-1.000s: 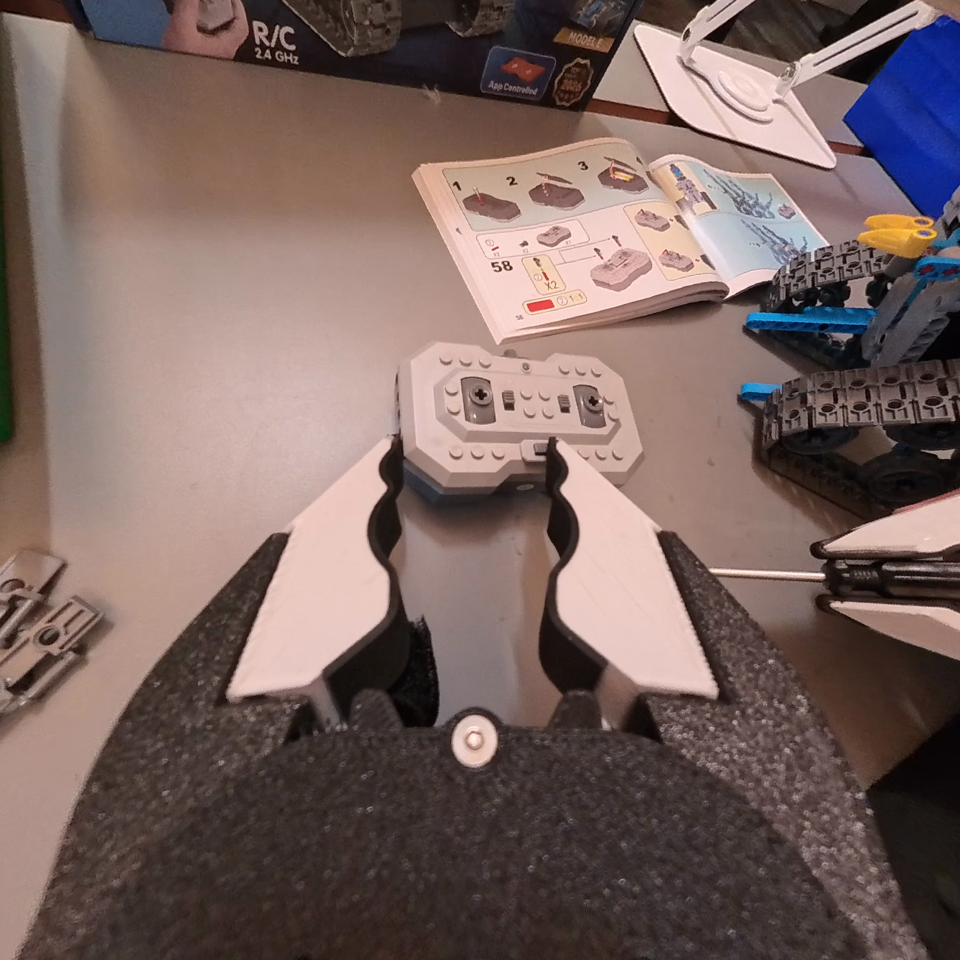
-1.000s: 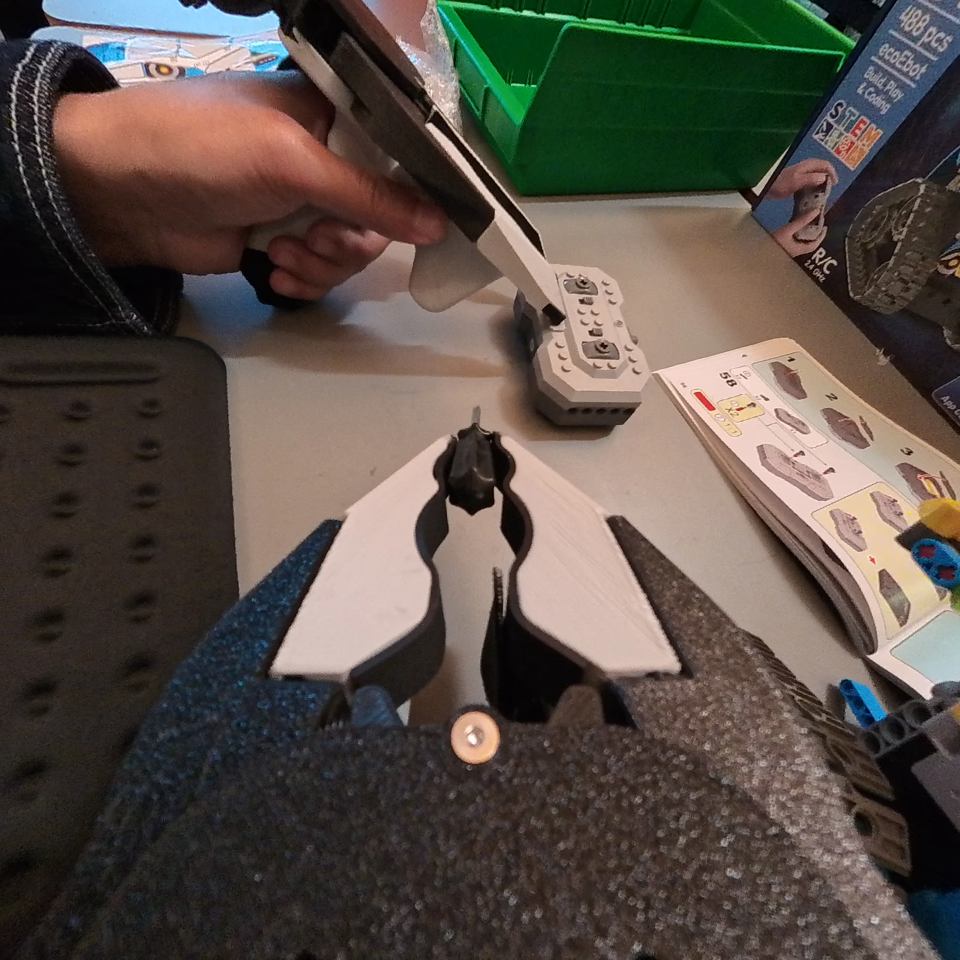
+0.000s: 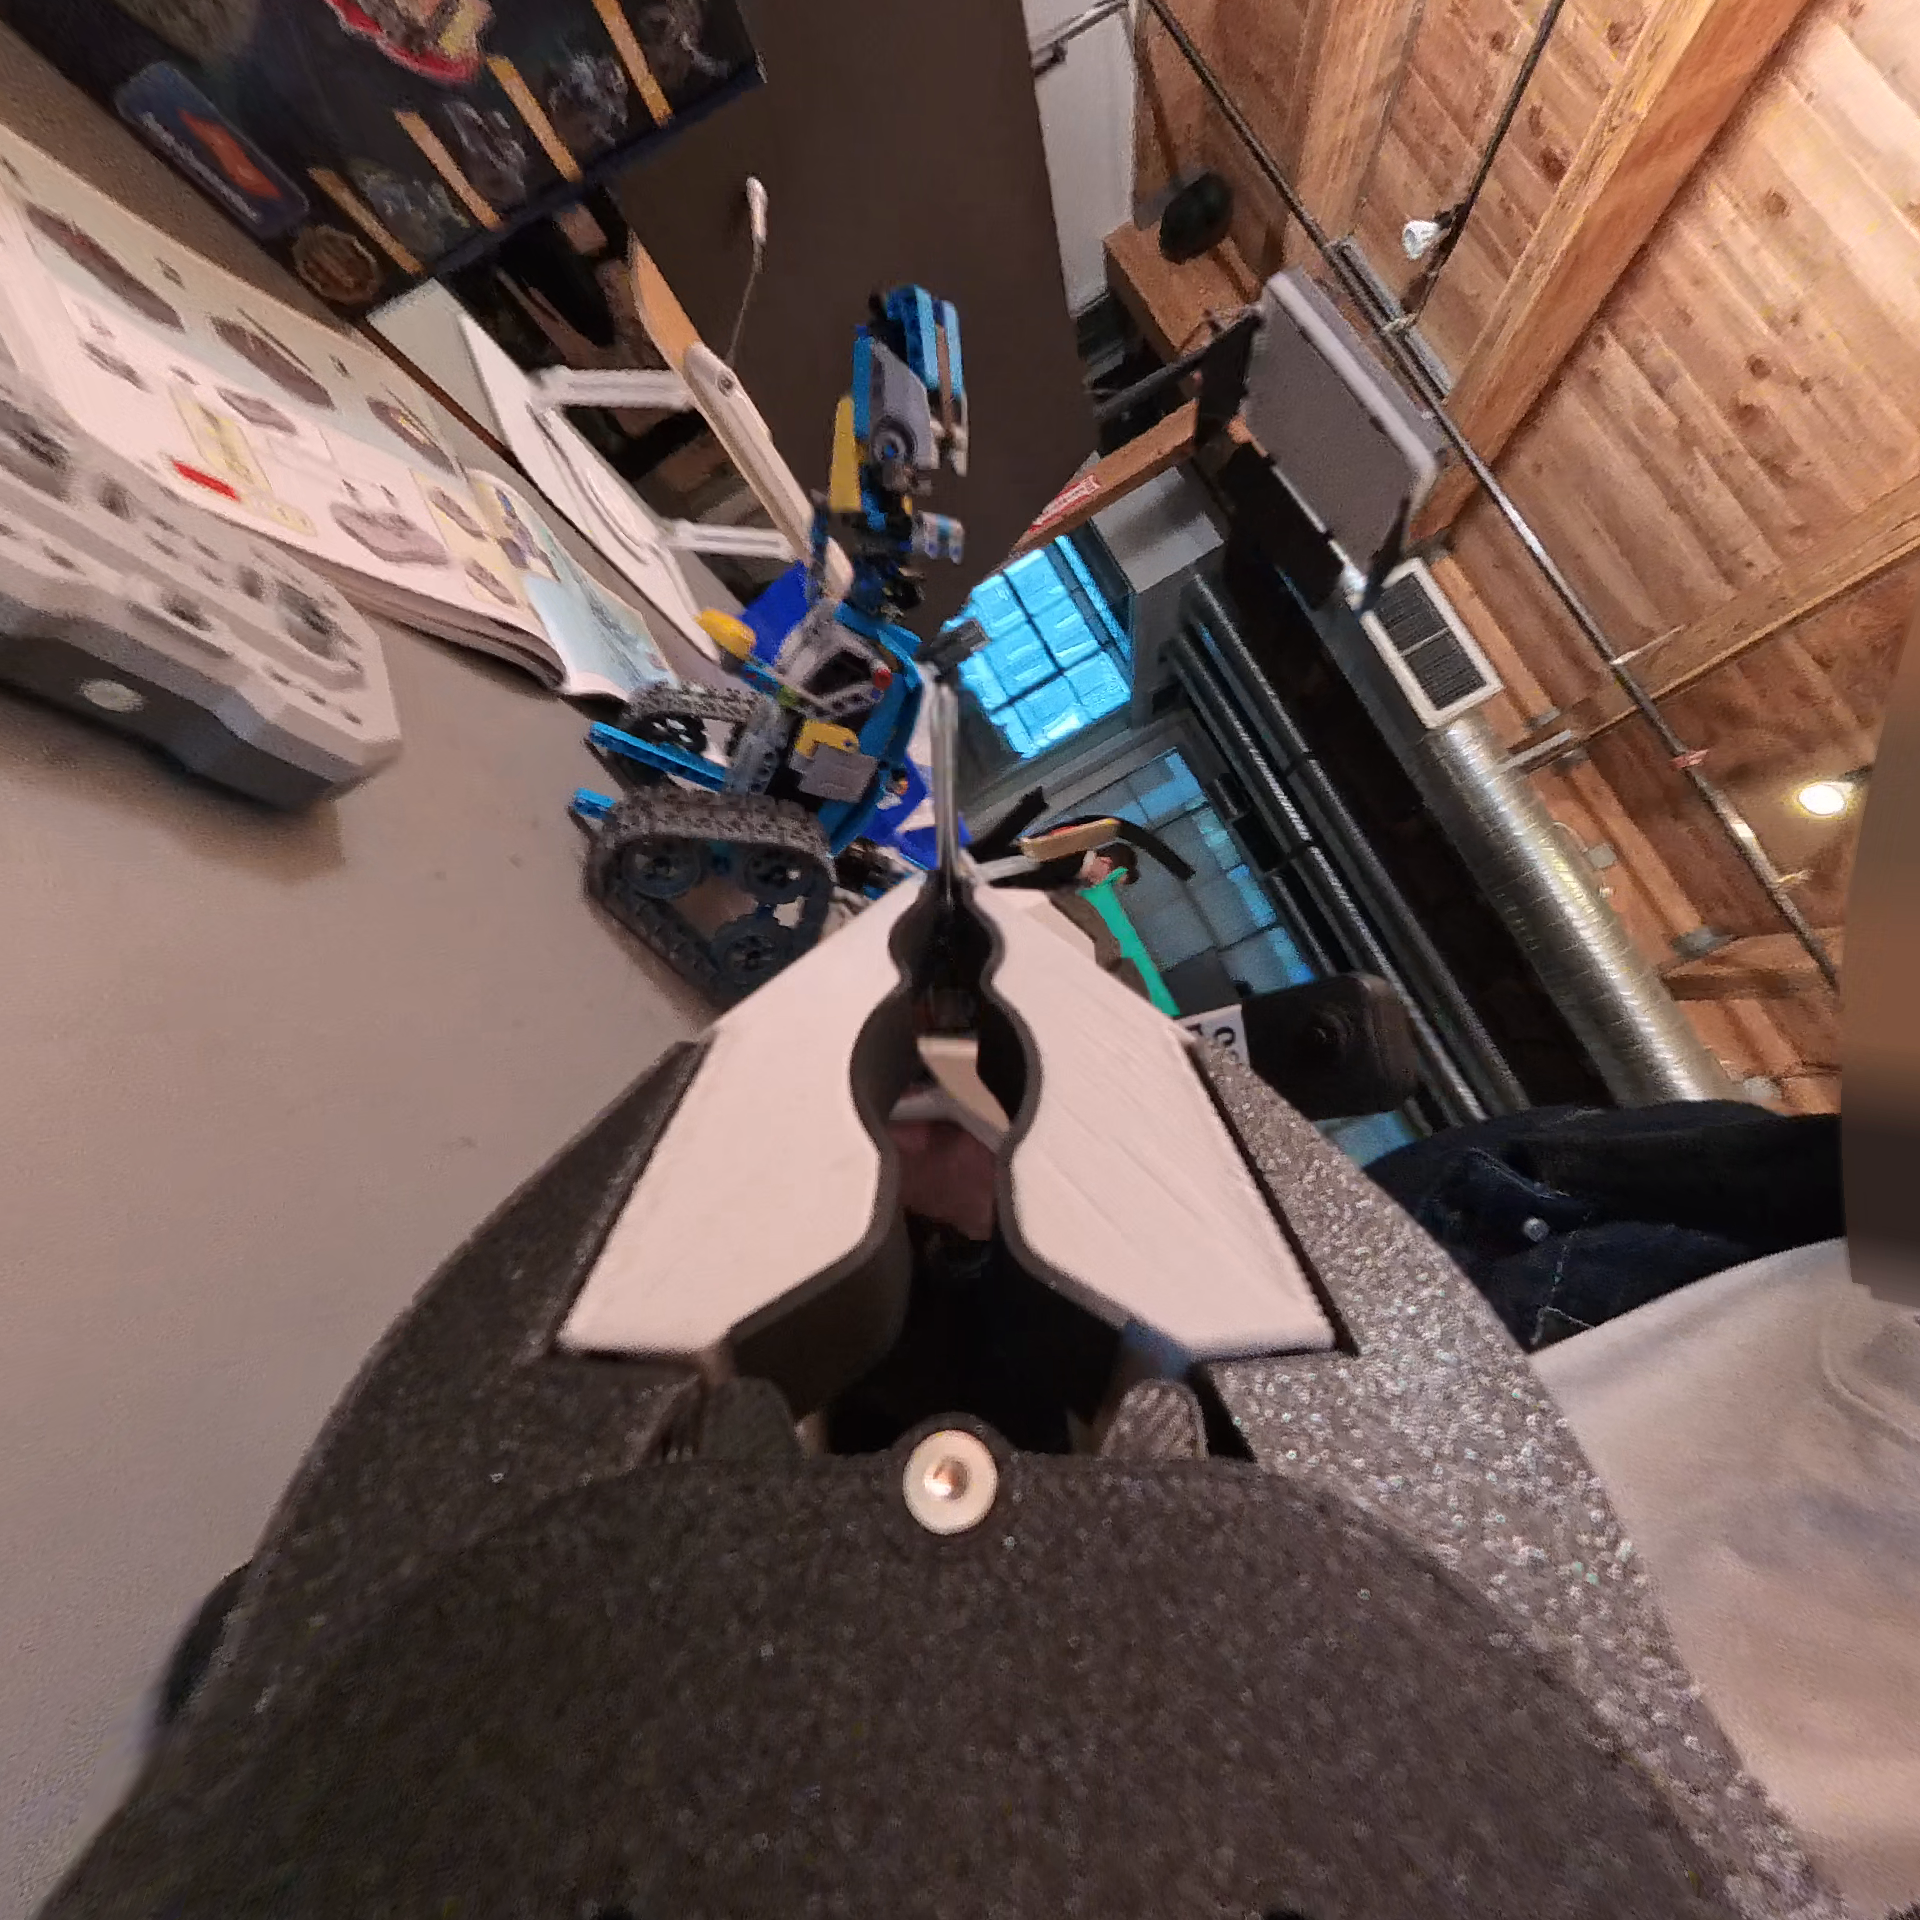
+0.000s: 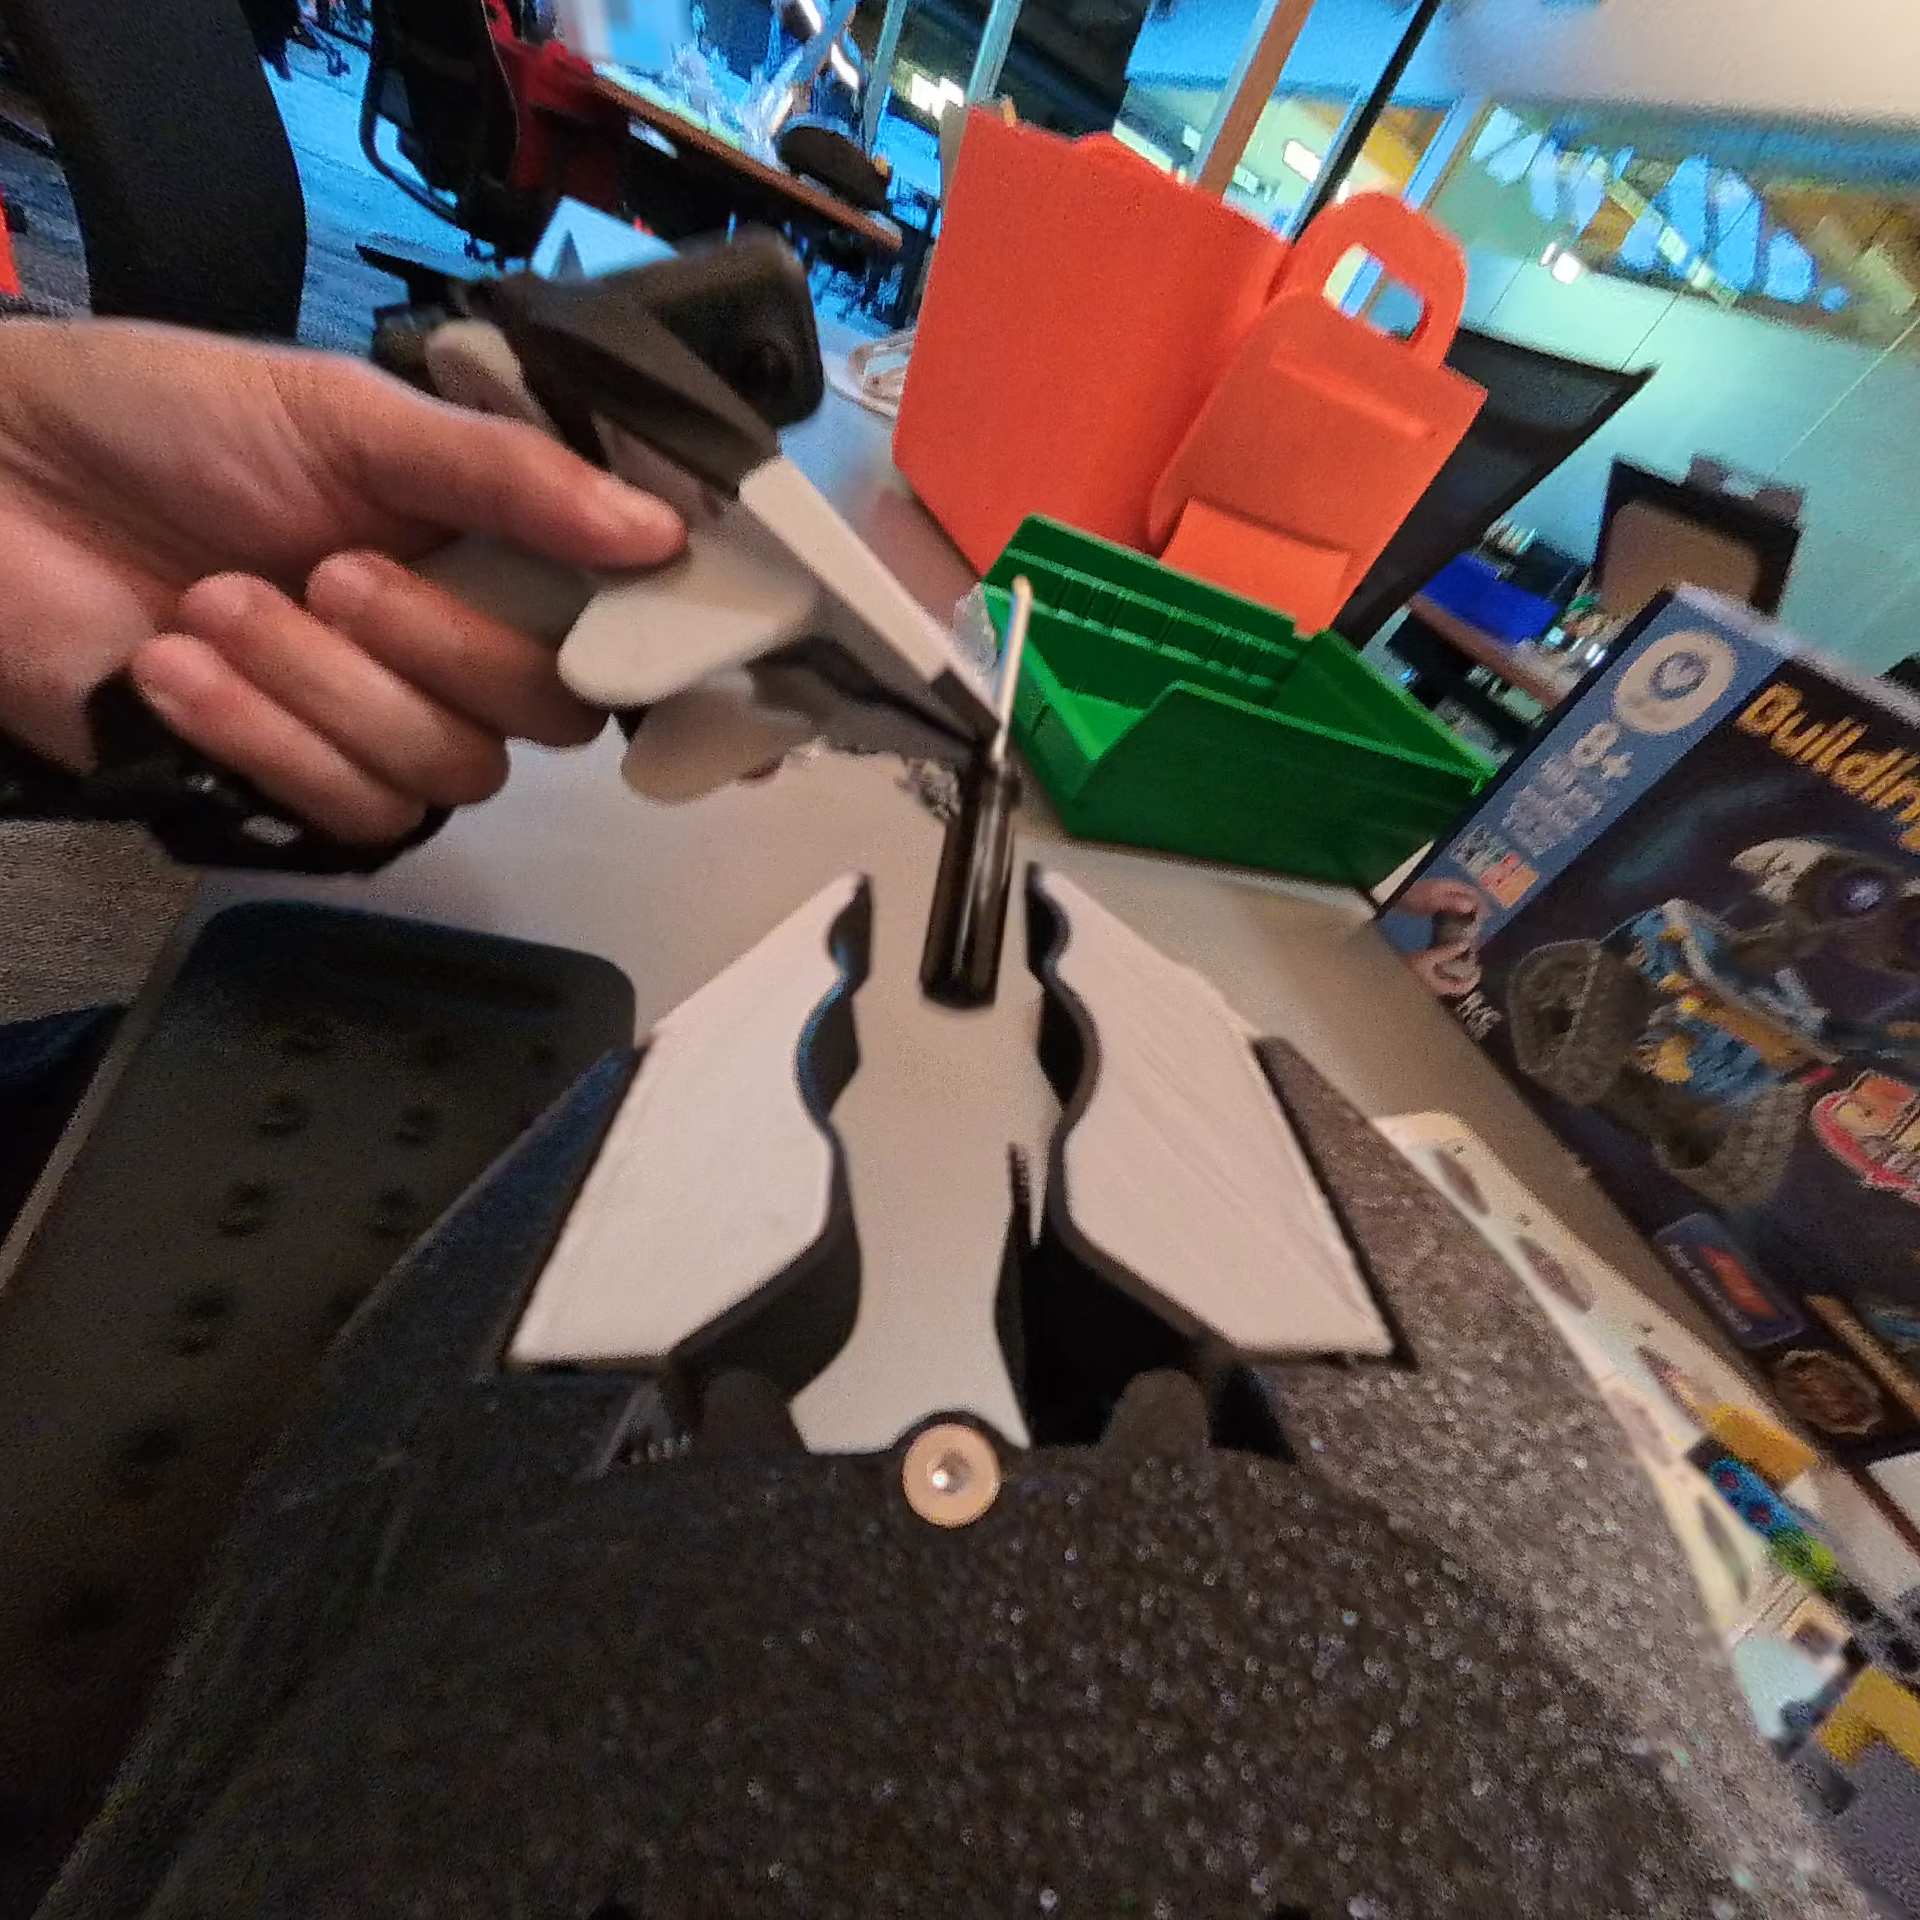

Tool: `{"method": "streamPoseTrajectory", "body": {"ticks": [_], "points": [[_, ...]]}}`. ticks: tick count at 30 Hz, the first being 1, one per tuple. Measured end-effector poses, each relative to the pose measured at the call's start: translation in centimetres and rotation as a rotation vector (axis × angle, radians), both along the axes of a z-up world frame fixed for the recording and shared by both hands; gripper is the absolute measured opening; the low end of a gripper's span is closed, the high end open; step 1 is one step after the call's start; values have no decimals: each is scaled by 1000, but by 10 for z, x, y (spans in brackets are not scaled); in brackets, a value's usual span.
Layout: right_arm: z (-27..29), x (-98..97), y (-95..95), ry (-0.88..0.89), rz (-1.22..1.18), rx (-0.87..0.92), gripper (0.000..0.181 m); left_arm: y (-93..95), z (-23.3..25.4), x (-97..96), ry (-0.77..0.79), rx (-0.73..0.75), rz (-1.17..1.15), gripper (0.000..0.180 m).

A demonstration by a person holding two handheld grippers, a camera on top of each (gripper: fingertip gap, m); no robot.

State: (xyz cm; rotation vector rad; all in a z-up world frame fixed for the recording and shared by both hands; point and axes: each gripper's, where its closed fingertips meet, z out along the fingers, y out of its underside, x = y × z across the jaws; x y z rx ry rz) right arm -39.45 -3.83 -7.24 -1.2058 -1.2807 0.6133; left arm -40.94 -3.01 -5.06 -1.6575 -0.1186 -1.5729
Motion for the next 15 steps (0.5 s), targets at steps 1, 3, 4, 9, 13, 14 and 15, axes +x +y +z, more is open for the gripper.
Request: {"method": "streamPoseTrajectory", "body": {"ticks": [1,3,4,9,13,14,15], "points": [[-5,0,1,-16,-8,-30,37,3,-5,-13,64,-6,17,0],[-13,2,3,-41,-3,-88,37,9,-22,-49,280,-27,47,0],[-15,4,5,-46,-7,-107,37,10,-38,-68,431,-67,18,0],[-28,6,12,-109,-28,-153,33,4,-106,-154,1065,-382,-230,0],[-19,11,15,-98,-51,-102,31,21,-122,-187,1373,-463,-295,0],[-17,13,16,-94,-59,-93,29,23,-124,-187,1407,-465,-312,0],[-16,16,19,-94,-70,-87,29,26,-128,-188,1448,-469,-311,0]]}}
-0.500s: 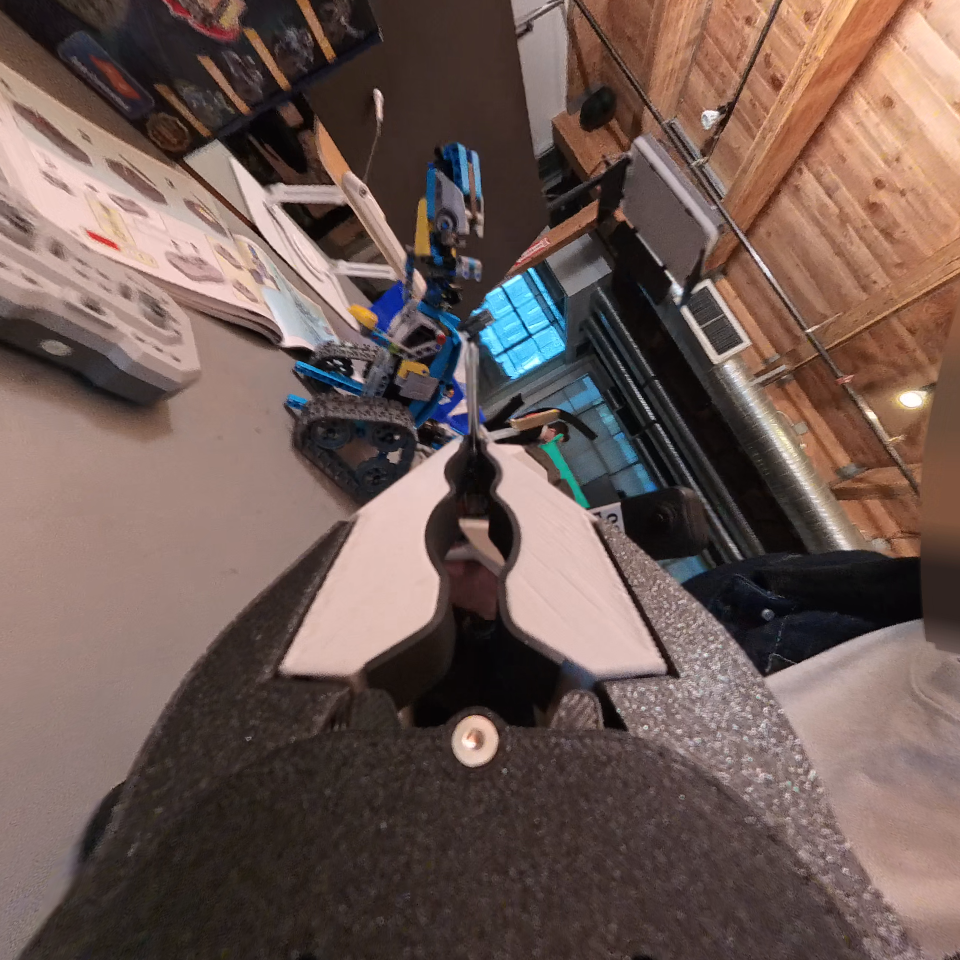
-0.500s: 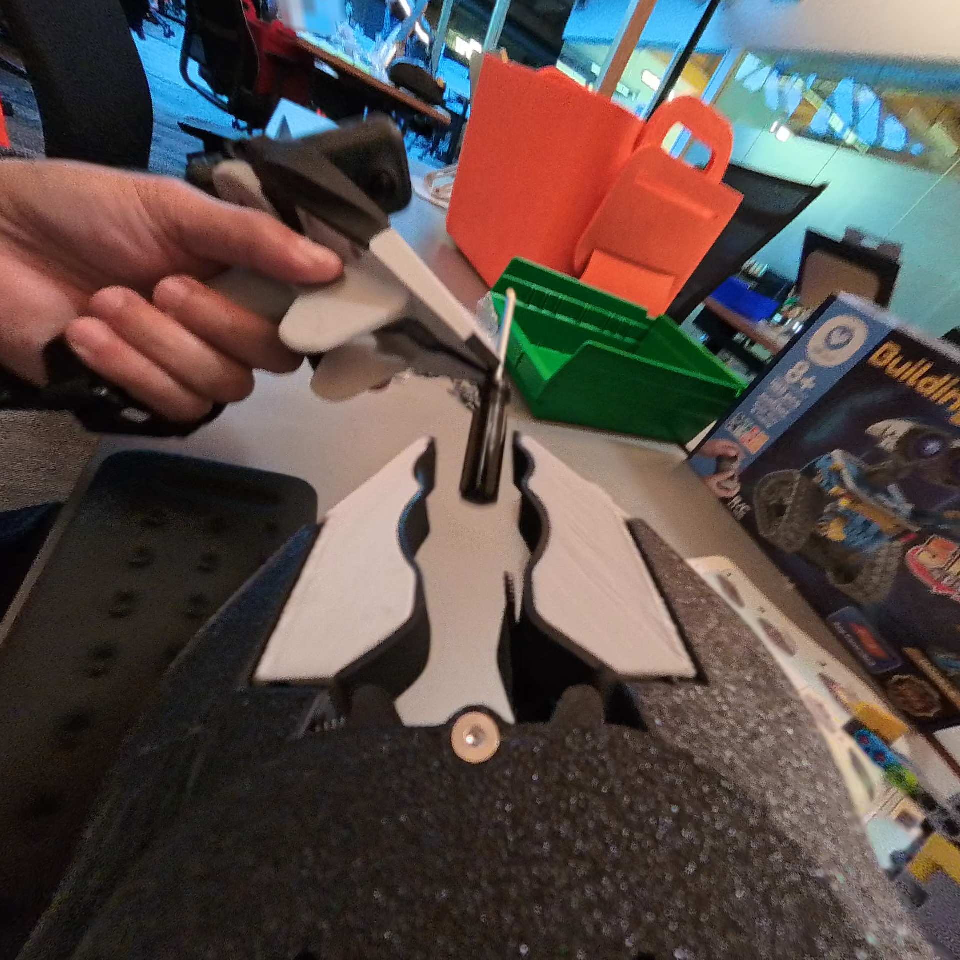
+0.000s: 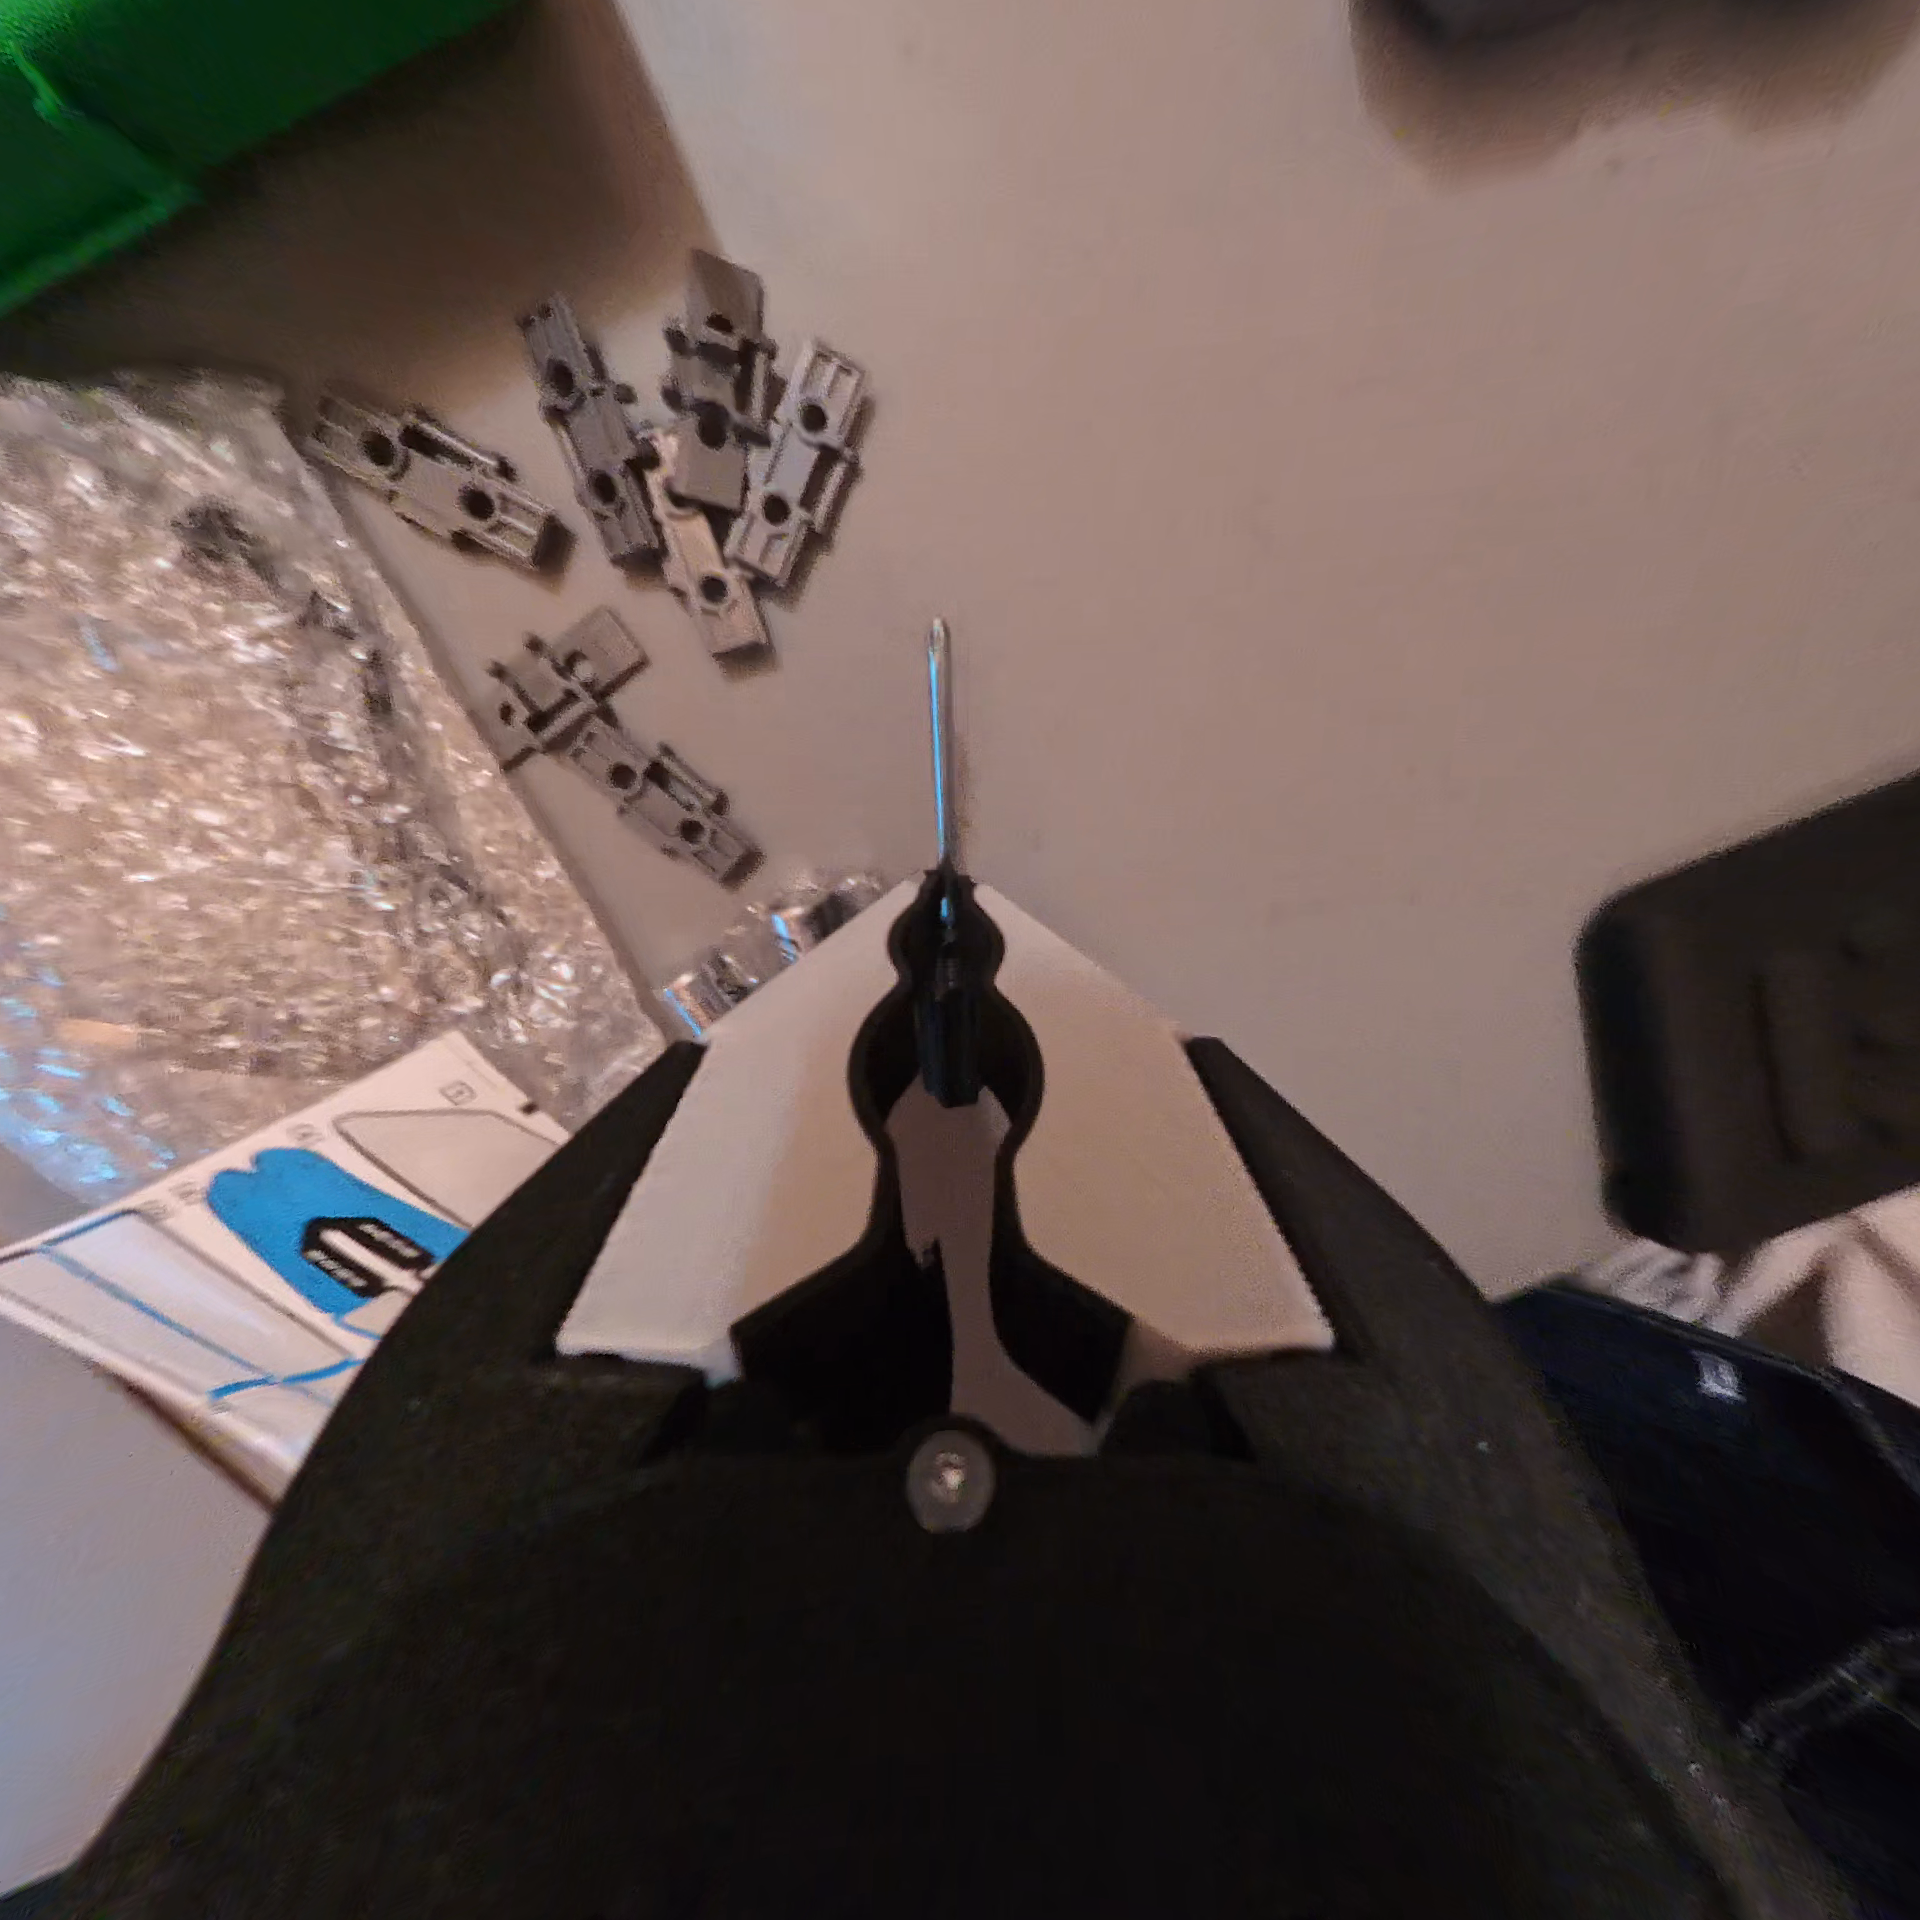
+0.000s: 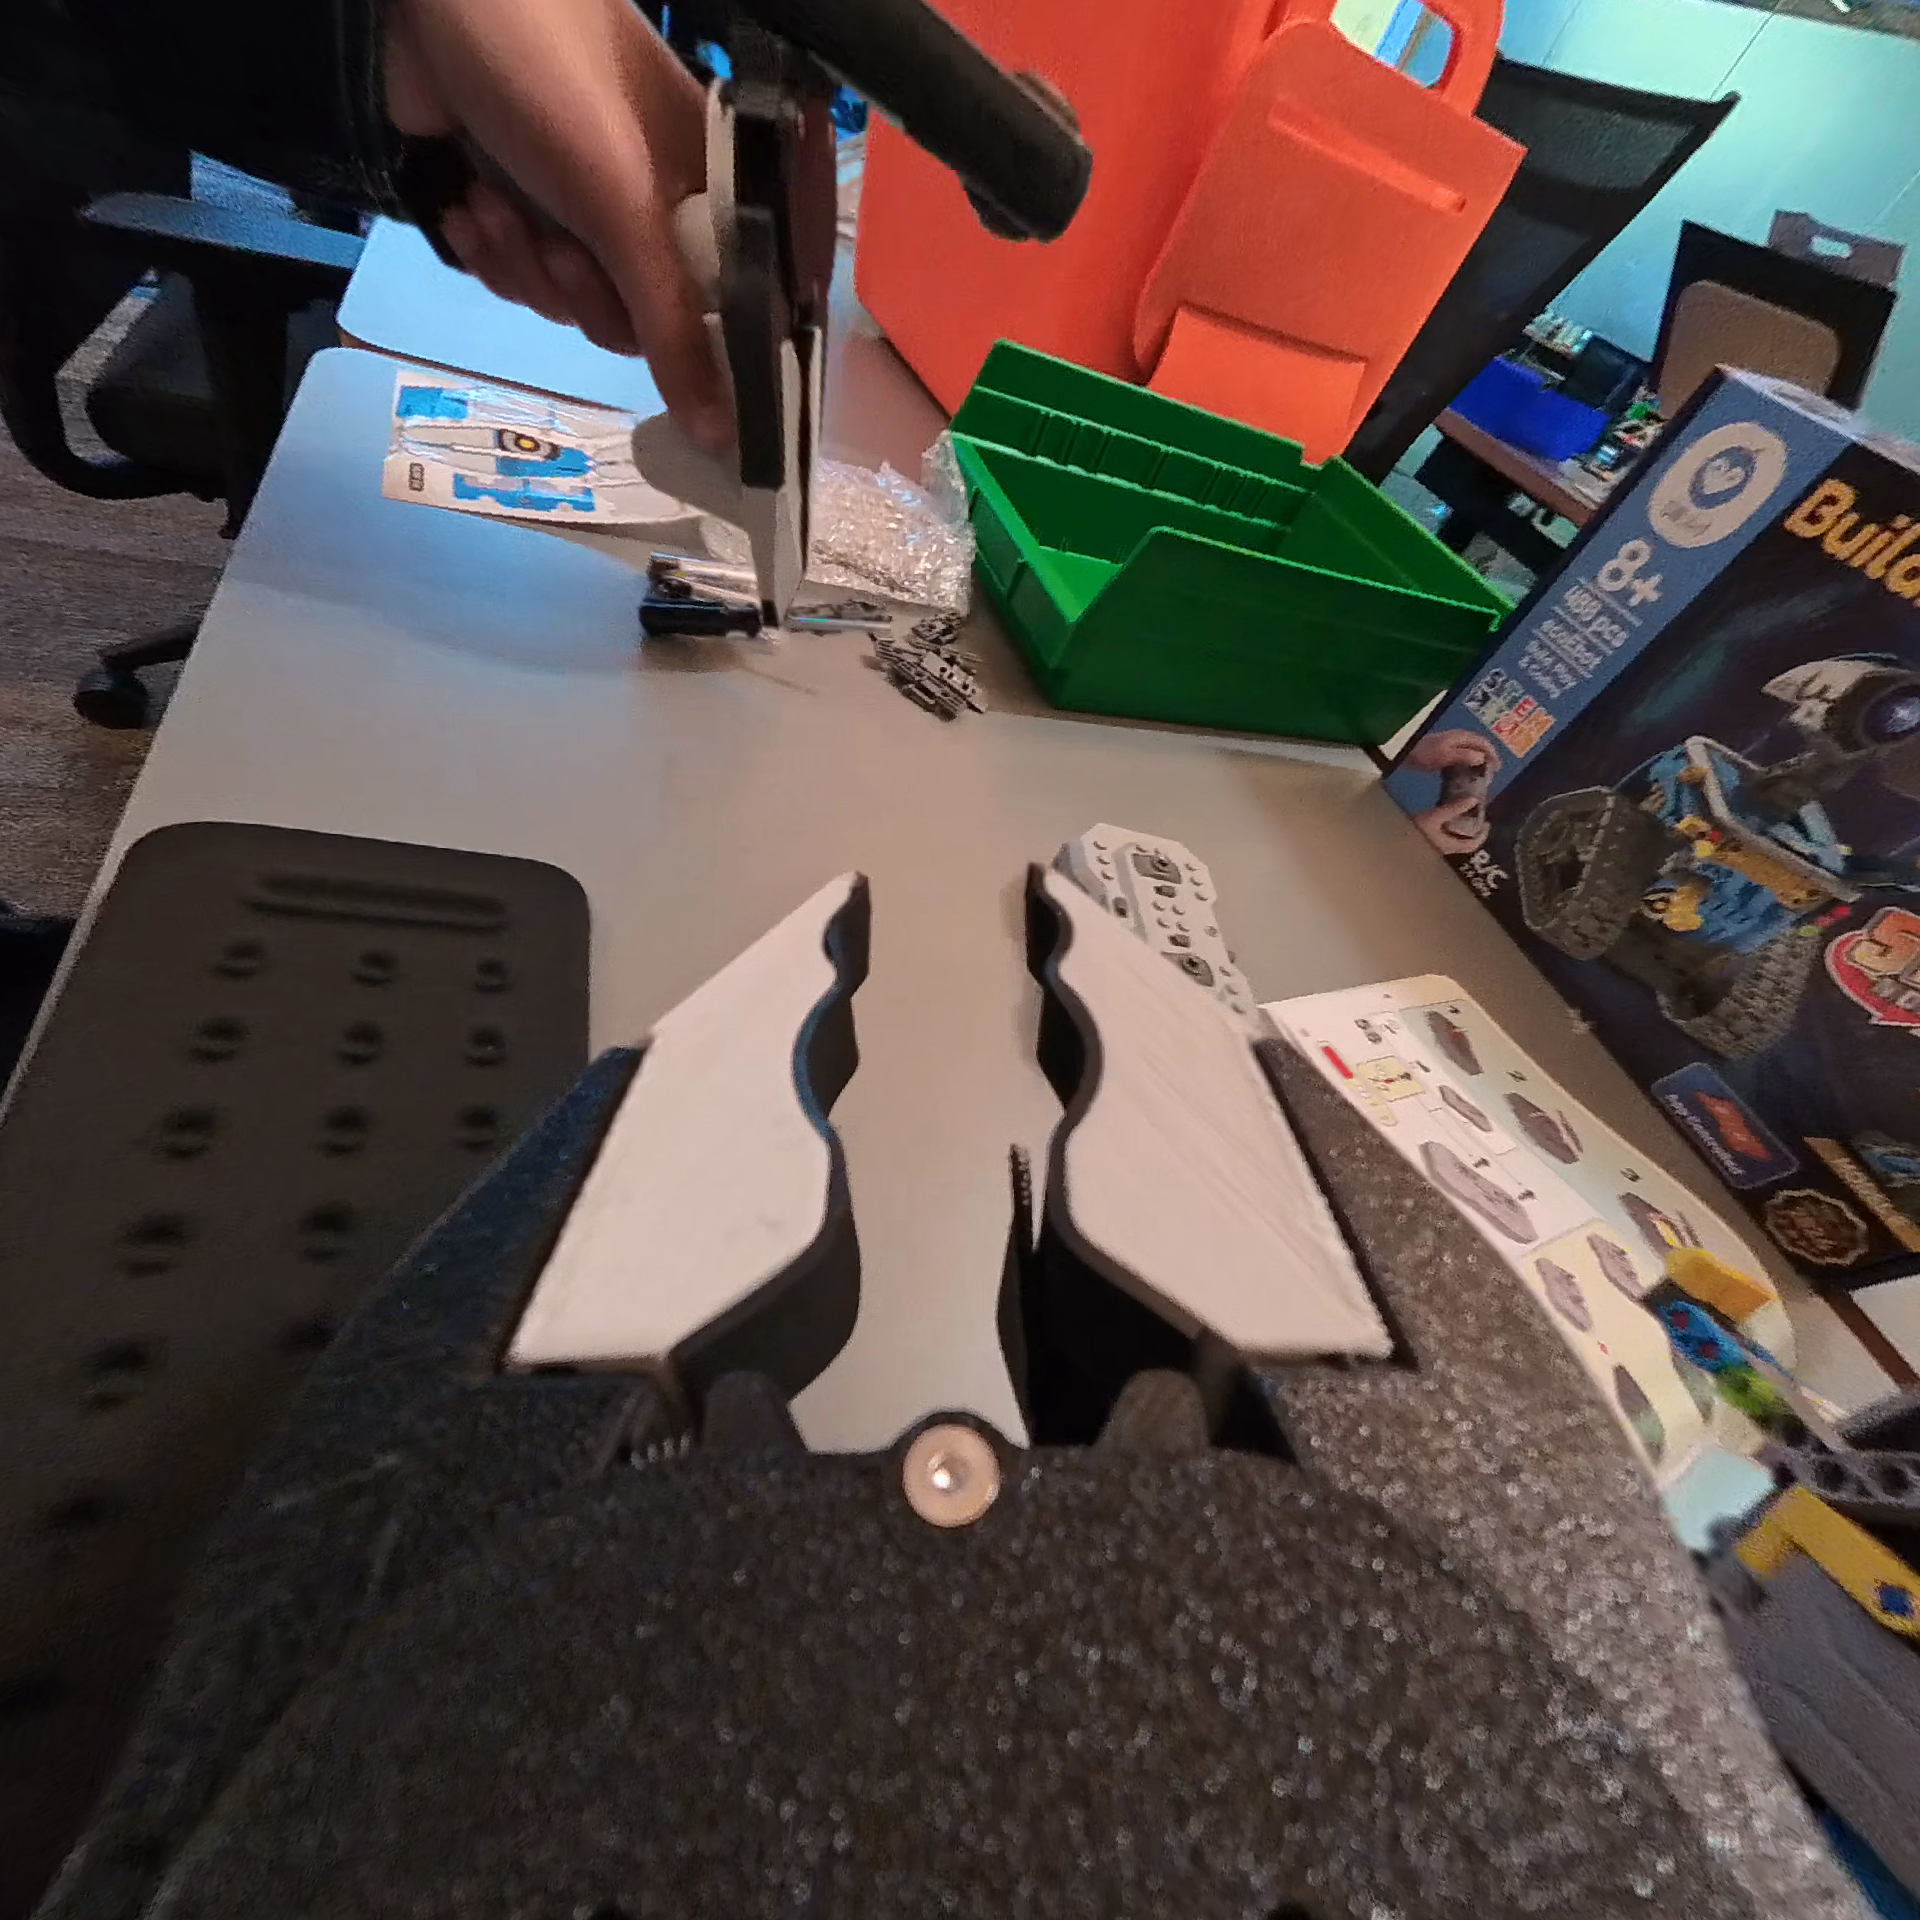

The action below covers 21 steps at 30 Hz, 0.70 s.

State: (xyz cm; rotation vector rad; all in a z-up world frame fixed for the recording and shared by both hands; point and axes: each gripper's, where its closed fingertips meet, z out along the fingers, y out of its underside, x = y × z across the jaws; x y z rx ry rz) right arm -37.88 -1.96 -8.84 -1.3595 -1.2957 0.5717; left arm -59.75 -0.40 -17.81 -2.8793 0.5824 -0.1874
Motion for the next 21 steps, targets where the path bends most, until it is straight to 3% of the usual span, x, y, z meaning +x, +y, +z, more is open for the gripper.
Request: {"method": "streamPoseTrajectory", "body": {"ticks": [4,8,11,15,18,21], "points": [[7,12,11,26,-46,-13,27,5,-15,-5,93,1,15,0],[-2,17,20,21,-90,-150,27,8,-17,-12,171,43,42,1],[-14,17,22,8,-100,-275,36,8,-16,-22,265,79,64,27],[-34,13,19,-44,-102,-387,52,22,14,-17,259,221,152,52],[-52,6,16,-68,-117,-495,65,53,51,26,102,449,155,61],[-59,5,20,-64,-134,-534,63,90,81,102,-173,715,27,71]]}}
